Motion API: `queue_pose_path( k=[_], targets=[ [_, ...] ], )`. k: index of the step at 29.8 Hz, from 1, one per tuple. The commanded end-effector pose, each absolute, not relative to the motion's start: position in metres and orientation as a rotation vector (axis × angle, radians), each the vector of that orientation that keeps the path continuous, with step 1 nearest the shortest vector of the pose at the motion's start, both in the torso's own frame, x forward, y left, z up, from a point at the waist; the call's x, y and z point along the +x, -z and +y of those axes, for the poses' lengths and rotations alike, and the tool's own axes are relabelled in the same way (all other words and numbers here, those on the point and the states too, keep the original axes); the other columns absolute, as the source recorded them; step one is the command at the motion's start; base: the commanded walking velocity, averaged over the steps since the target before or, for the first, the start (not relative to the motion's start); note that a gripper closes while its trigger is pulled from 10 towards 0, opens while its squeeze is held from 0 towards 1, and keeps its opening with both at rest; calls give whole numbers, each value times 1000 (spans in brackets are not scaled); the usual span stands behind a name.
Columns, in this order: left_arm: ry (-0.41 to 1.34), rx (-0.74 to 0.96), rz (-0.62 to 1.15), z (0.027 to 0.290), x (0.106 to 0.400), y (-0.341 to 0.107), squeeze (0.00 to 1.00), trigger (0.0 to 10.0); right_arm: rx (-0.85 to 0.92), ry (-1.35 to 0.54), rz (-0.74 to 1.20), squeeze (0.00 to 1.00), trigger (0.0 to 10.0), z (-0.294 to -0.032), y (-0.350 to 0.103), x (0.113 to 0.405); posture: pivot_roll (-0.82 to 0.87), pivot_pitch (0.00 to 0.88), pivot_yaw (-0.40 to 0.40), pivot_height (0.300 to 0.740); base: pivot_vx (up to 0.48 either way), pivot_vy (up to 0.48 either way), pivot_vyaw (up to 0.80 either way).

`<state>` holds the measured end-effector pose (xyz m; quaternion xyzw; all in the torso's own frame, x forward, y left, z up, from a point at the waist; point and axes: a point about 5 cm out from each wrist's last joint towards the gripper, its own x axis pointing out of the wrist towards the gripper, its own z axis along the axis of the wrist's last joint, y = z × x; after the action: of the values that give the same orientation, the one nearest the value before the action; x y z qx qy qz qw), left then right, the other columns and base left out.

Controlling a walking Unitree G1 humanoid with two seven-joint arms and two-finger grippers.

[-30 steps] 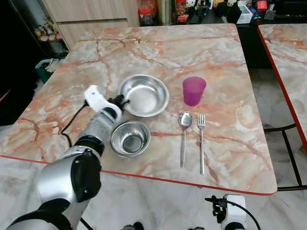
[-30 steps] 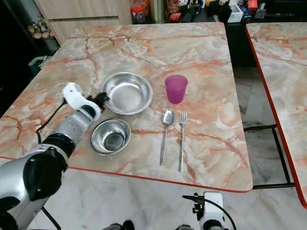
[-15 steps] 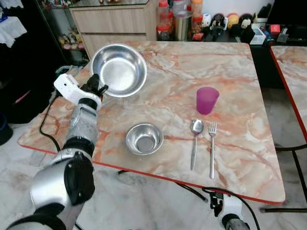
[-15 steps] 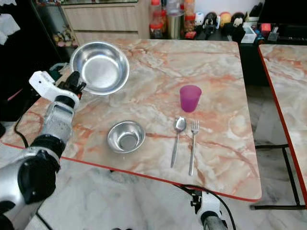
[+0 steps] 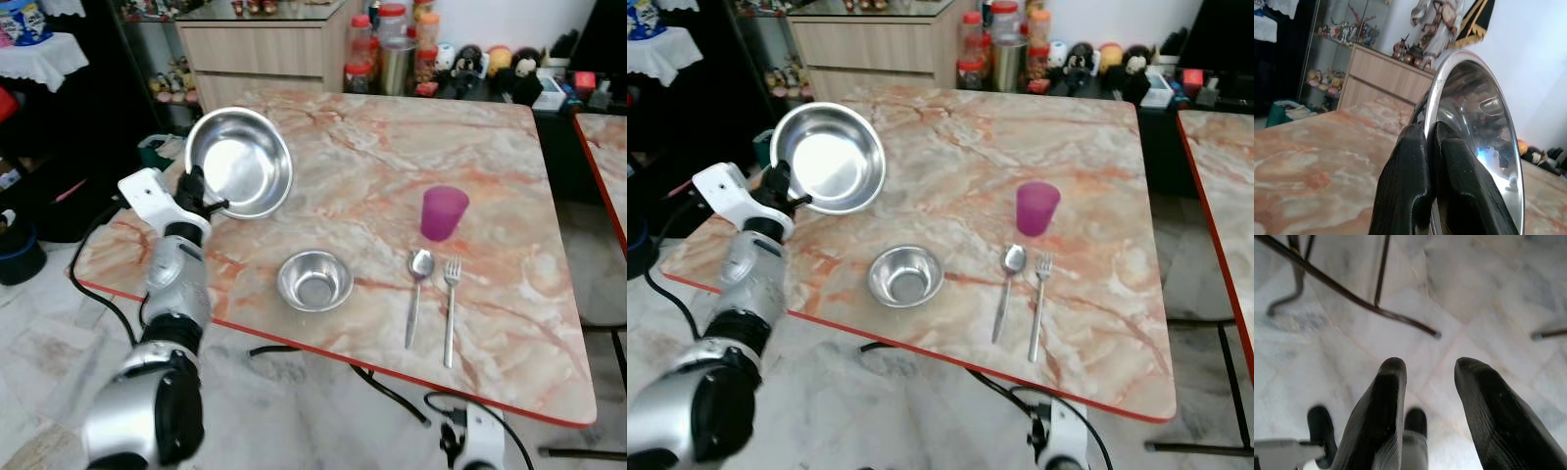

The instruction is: Setting the table

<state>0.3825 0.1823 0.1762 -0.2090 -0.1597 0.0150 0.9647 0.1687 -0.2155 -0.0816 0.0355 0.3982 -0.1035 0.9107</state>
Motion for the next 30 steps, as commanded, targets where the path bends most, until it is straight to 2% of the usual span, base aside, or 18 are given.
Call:
queue_pose_path(
  k=[1, 9, 24, 30],
  targets=[
    [-32, -391, -362, 184, 383, -186, 0, 10000, 77, 218, 833, 0, 10000, -215, 82, 168, -40, 0, 57, 740, 0, 0, 0],
    [-43, -370, -395, 179, 377, -189, 0, 10000, 98, 178, 820, 0, 10000, -206, 79, 181, -19, 0, 56, 740, 0, -210, 0],
    [-88, -417, -473, 193, 373, -207, 0, 10000, 87, 166, 873, 0, 10000, -205, 82, 177, -8, 0, 41, 740, 0, -314, 0],
    [-86, -429, -501, 192, 373, -214, 0, 10000, 83, 163, 871, 0, 10000, -205, 82, 177, -8, 0, 35, 740, 0, -314, -402]
  ],
)
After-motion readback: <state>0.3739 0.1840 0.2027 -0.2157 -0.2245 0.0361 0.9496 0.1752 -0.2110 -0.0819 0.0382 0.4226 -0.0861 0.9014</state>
